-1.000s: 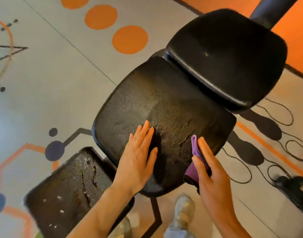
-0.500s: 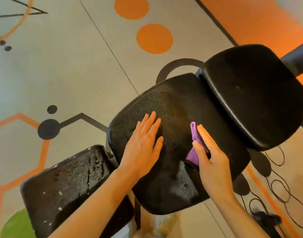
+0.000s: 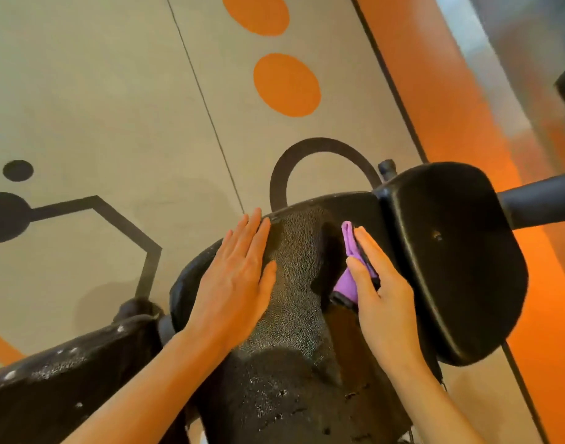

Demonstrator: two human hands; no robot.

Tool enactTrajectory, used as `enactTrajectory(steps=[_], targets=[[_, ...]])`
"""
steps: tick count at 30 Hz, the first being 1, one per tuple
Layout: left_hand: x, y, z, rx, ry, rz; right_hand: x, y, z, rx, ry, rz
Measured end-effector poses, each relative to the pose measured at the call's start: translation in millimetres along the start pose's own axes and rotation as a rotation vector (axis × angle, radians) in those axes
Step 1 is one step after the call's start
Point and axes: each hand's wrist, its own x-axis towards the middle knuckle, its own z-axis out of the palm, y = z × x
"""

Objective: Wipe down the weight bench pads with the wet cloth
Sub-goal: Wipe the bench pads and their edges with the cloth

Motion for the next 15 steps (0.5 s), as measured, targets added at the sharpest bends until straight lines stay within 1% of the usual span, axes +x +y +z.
enactTrajectory(steps=[4, 11, 13, 15], targets=[[16.8, -2.8, 8.2, -0.022, 0.03, -0.053, 38.2, 6.5, -6.7, -0.044, -0.006, -0.05], [53.2, -0.8, 19.4, 0.002, 0.092, -0.171, 111.4, 23.3, -20.7, -0.098, 0.045, -0.056], [58.0, -0.4, 20.3, 0.032, 0.118, -0.21, 129.3, 26.7, -25.3, -0.121, 0.032, -0.068], [60.5, 1.1, 22.0, 0.079, 0.133, -0.231, 144.1, 31.1, -26.0, -0.162, -0.018, -0.093]])
